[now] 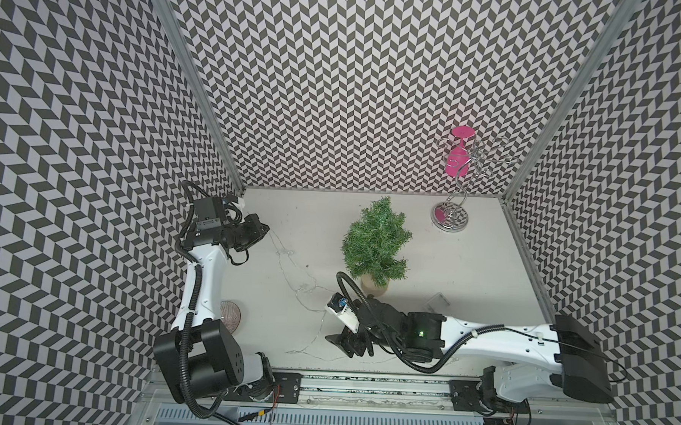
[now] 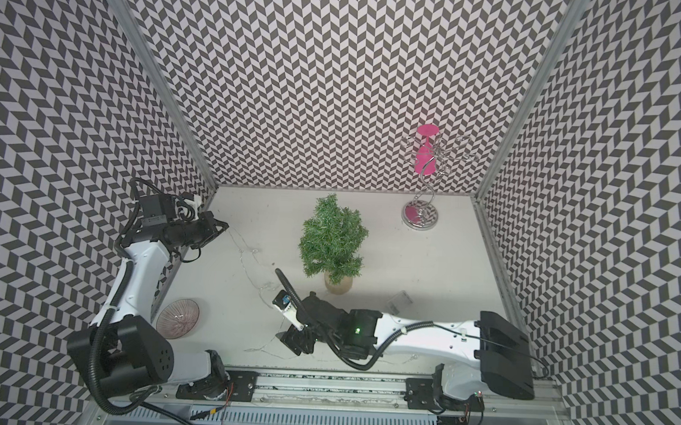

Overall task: Wrap string light around the christmas tree
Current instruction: Pick up the light string from the center of the board.

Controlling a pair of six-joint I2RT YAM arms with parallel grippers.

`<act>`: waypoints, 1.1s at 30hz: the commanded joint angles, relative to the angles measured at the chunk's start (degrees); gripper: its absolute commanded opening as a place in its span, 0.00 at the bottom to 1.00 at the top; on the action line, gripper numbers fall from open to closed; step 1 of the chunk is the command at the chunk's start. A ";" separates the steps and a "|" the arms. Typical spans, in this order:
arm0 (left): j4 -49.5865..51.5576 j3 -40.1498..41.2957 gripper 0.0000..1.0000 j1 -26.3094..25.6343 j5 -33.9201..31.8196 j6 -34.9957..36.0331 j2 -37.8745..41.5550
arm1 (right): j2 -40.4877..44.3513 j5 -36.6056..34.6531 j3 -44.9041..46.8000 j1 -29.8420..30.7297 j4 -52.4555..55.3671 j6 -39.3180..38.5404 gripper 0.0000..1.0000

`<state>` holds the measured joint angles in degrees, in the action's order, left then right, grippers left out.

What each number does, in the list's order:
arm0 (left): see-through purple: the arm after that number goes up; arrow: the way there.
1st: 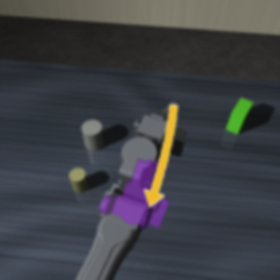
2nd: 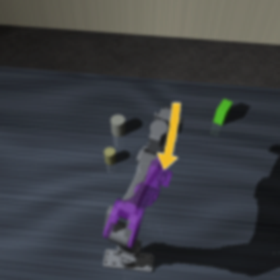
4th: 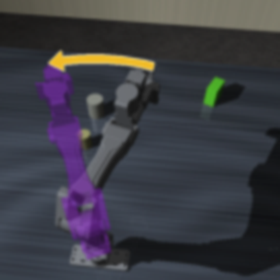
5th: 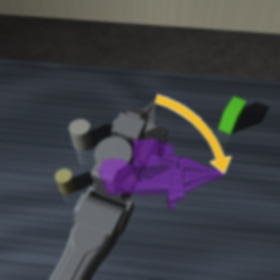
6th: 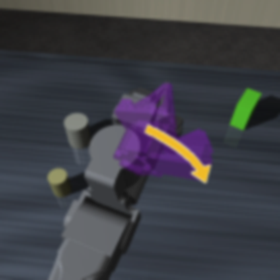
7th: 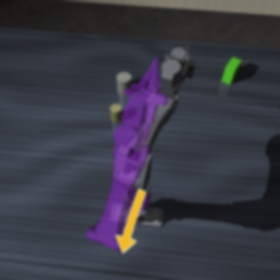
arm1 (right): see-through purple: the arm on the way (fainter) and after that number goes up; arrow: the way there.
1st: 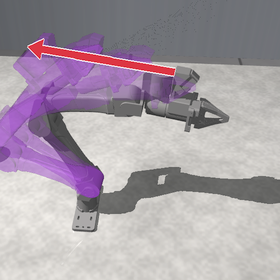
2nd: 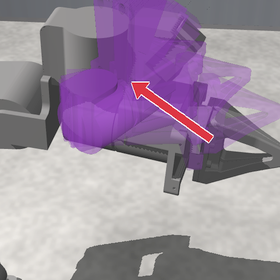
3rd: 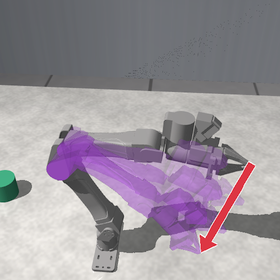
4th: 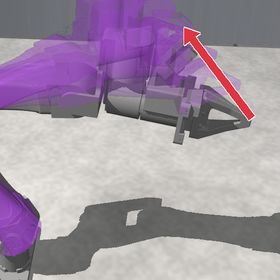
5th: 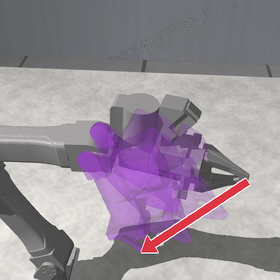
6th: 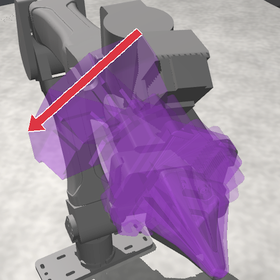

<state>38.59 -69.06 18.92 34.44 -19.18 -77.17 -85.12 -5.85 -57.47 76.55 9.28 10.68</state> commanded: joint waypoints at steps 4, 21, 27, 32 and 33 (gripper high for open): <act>-2.95 0.16 0.00 0.51 1.89 -0.52 -0.06 | -11.57 -6.20 -8.56 1.88 5.36 25.28 0.72; -7.25 3.74 0.00 0.52 3.62 -2.76 2.97 | -29.16 -10.58 -21.95 -1.82 13.28 36.34 0.47; -7.69 4.10 0.00 0.55 3.86 -2.94 3.20 | -30.31 -8.22 -20.93 -2.90 10.51 36.36 0.43; -7.83 4.37 0.00 0.54 3.88 -2.80 3.29 | -31.86 -6.69 -21.20 -3.08 9.13 36.11 0.43; -7.83 4.37 0.00 0.51 3.88 -2.81 3.31 | -32.07 -6.35 -21.19 -3.17 8.58 35.93 0.43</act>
<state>32.23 -65.23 19.07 37.28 -21.98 -75.20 -115.90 -13.23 -78.91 73.32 20.99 45.71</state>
